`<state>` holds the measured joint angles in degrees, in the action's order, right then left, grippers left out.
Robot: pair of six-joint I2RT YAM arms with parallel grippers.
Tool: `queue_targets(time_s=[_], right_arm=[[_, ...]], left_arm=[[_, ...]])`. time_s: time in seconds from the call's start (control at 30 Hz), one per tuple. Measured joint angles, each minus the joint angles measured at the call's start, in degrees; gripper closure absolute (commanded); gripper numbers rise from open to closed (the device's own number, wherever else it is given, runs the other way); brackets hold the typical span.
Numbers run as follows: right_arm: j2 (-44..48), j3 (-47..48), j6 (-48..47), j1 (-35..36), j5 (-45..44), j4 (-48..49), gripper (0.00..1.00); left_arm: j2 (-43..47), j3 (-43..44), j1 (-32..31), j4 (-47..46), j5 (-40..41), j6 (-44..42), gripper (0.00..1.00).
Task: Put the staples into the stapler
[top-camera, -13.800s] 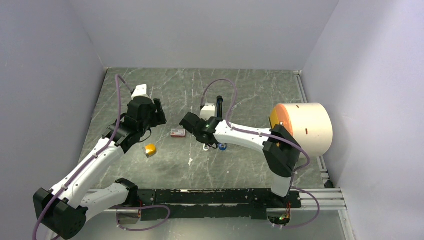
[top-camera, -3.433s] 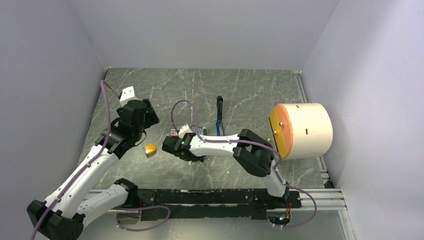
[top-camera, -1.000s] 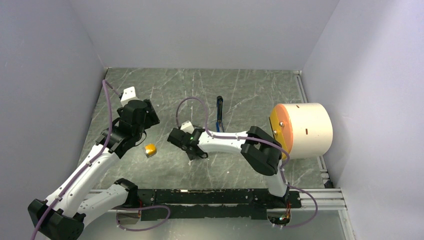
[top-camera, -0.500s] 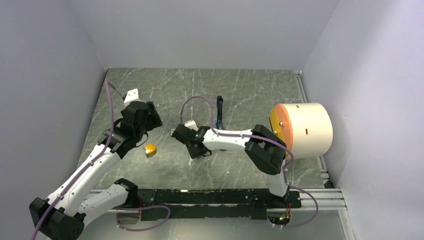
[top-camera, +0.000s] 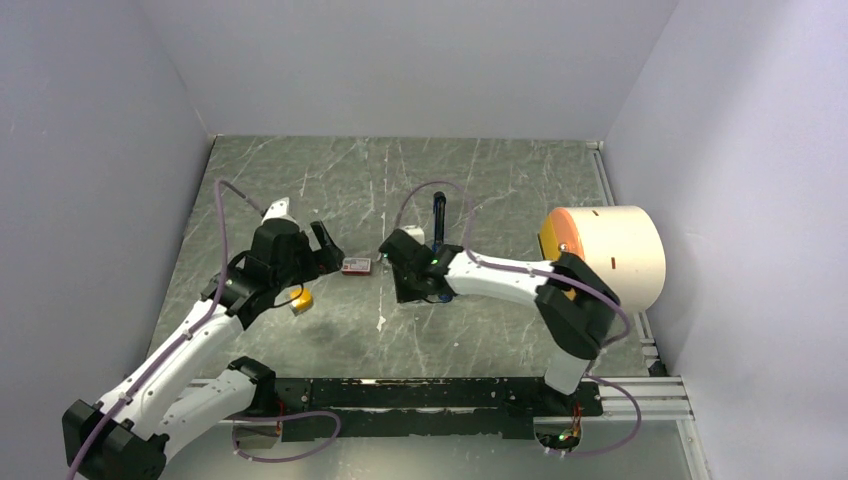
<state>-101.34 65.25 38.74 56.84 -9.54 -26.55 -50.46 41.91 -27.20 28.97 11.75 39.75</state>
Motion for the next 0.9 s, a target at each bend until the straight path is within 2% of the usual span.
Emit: queue_targets(time_s=[0.2,0.47,0.63,0.9], right_arm=[[10.45,-6.93,4.44,-4.9,5.64,10.49,0.78],[21.51,-13.64,12.48,-11.54,13.68,25.05,0.77],[25.27,-17.29,19.1,-15.3,19.47,34.27,0.76],[28.26,-22.1,29.46,-17.57,26.88,46.82,0.75]], left_arm=[[2.08,-2.27,0.0,-4.07,-8.9,1.18,0.04],[-2.12,-2.82,0.04,-17.25,-29.31,8.41,0.07],[-3.82,-4.31,0.04,-27.78,-37.79,14.12,0.13],[-4.79,-6.84,0.04,-43.89,-44.41,23.3,0.3]])
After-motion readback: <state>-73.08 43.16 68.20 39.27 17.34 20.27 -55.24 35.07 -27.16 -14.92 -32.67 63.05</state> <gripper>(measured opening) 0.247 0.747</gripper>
